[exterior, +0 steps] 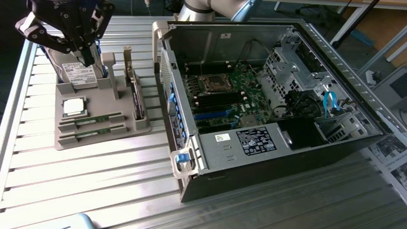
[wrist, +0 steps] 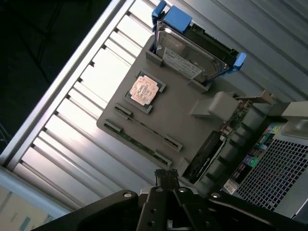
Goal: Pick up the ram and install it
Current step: 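Pick up the ram and move it above insertion slot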
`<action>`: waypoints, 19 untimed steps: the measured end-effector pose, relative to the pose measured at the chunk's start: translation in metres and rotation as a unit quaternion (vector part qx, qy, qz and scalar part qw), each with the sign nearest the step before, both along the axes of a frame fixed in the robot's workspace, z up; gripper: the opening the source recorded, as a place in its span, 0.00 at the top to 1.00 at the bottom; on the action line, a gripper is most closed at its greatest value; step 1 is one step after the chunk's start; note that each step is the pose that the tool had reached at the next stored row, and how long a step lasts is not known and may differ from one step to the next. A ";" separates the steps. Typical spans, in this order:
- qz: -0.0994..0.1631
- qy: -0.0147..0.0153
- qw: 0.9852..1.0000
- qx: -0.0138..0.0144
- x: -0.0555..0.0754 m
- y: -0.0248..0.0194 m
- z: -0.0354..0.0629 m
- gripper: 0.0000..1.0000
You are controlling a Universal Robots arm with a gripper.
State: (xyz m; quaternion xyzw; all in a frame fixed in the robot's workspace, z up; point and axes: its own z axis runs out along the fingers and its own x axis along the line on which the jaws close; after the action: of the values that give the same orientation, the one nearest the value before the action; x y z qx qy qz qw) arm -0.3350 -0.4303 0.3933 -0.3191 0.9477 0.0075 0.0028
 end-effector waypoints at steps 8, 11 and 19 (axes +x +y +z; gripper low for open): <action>0.026 0.000 1.000 -0.001 0.000 0.0000 0.0000 0.89; 0.034 0.000 0.999 -0.002 0.000 0.0000 0.0000 0.89; 0.058 0.000 0.998 -0.003 0.000 0.0000 0.0000 0.89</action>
State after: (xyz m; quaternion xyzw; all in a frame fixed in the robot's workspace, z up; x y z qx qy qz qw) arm -0.3350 -0.4302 0.3932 -0.3738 0.9275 0.0048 0.0015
